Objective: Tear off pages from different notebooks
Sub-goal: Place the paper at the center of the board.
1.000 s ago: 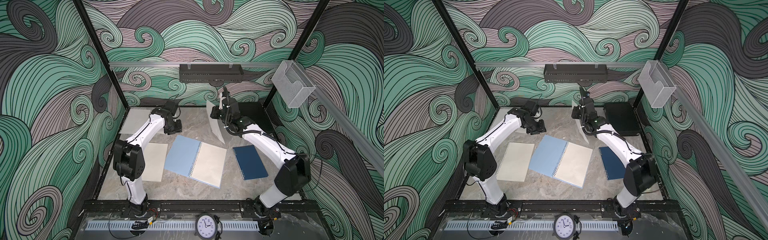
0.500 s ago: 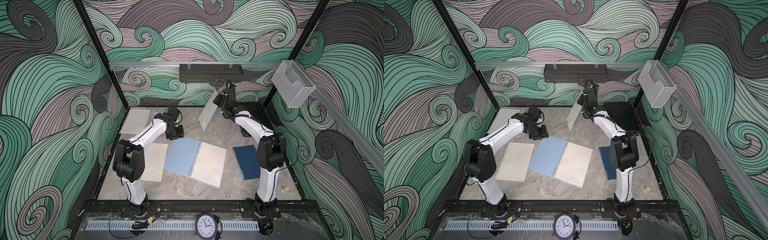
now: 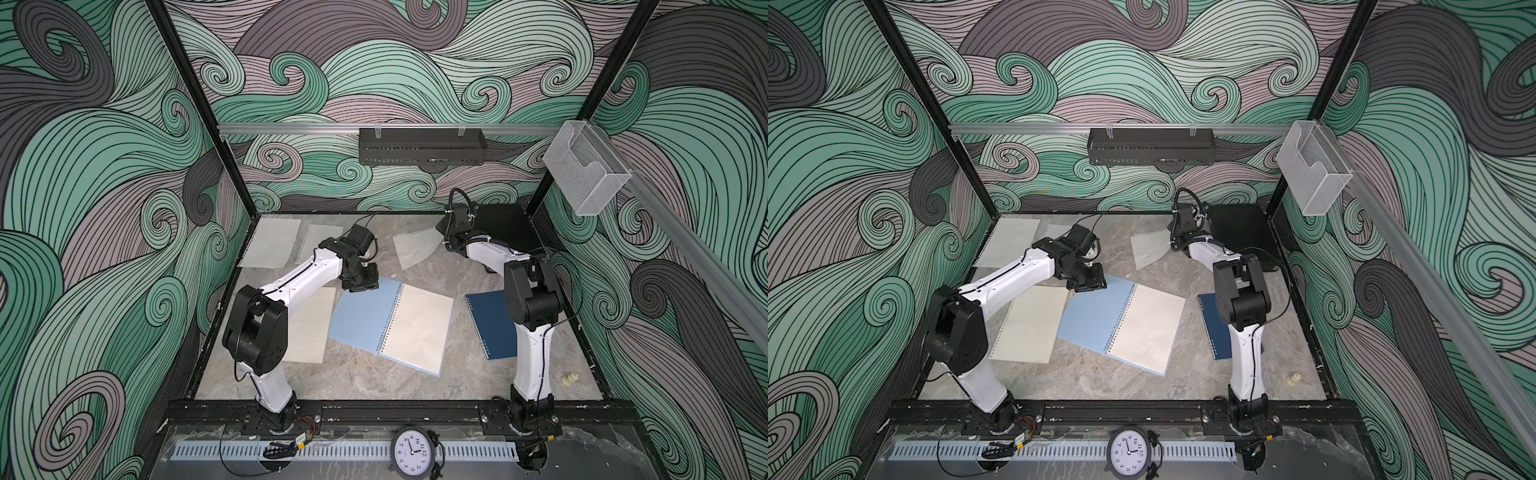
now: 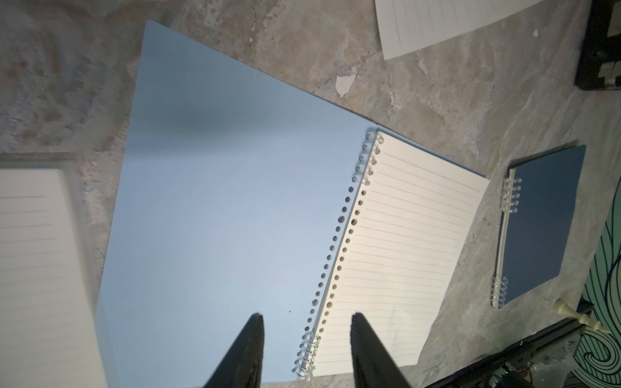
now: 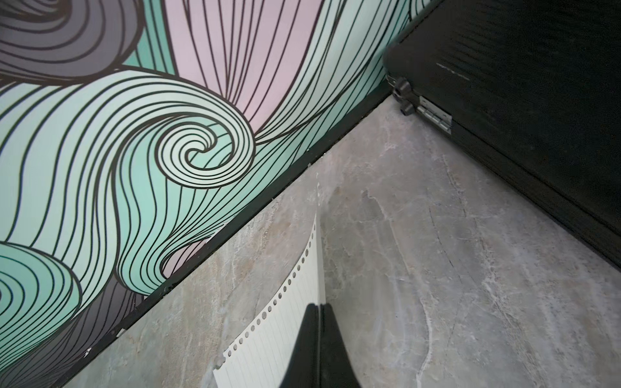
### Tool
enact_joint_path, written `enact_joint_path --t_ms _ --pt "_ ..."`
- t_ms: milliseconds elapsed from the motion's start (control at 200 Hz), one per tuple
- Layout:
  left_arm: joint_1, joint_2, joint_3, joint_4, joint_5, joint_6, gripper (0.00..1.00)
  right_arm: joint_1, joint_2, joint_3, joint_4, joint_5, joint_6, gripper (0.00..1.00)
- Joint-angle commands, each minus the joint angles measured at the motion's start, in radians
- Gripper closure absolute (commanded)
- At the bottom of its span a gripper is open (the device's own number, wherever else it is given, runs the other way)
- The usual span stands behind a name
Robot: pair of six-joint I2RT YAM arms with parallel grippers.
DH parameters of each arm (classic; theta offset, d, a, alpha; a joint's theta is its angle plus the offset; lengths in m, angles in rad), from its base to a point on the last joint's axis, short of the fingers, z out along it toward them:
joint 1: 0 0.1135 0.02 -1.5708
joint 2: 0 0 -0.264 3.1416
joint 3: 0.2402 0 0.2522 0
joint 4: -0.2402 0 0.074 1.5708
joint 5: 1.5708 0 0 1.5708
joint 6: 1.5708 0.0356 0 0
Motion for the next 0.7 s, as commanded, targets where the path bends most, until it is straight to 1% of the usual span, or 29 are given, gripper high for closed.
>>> enact_joint_path --t_ms 0,165,365,530,600,691 --pt "-0.035 -0.051 -0.03 0.021 0.002 -0.026 0.57 -0.012 0.009 -0.032 0.03 0.068 0.093 1.0" --pt "-0.091 -0.077 -0.066 0.012 -0.035 -0.051 0.58 -0.022 0.026 -0.065 0.056 0.097 0.161 1.0" --pt "-0.15 -0.11 -0.119 0.035 -0.048 -0.098 0.58 -0.025 0.062 -0.041 0.056 0.117 0.227 1.0" --pt "-0.167 -0.13 -0.148 0.032 -0.071 -0.113 0.58 -0.025 0.097 -0.009 0.033 0.127 0.263 1.0" --pt "-0.168 -0.136 -0.157 0.032 -0.072 -0.118 0.58 -0.028 0.108 0.005 0.029 0.132 0.261 1.0" --pt "-0.172 -0.144 -0.164 0.034 -0.071 -0.122 0.58 -0.033 0.13 0.036 0.011 0.11 0.246 1.0"
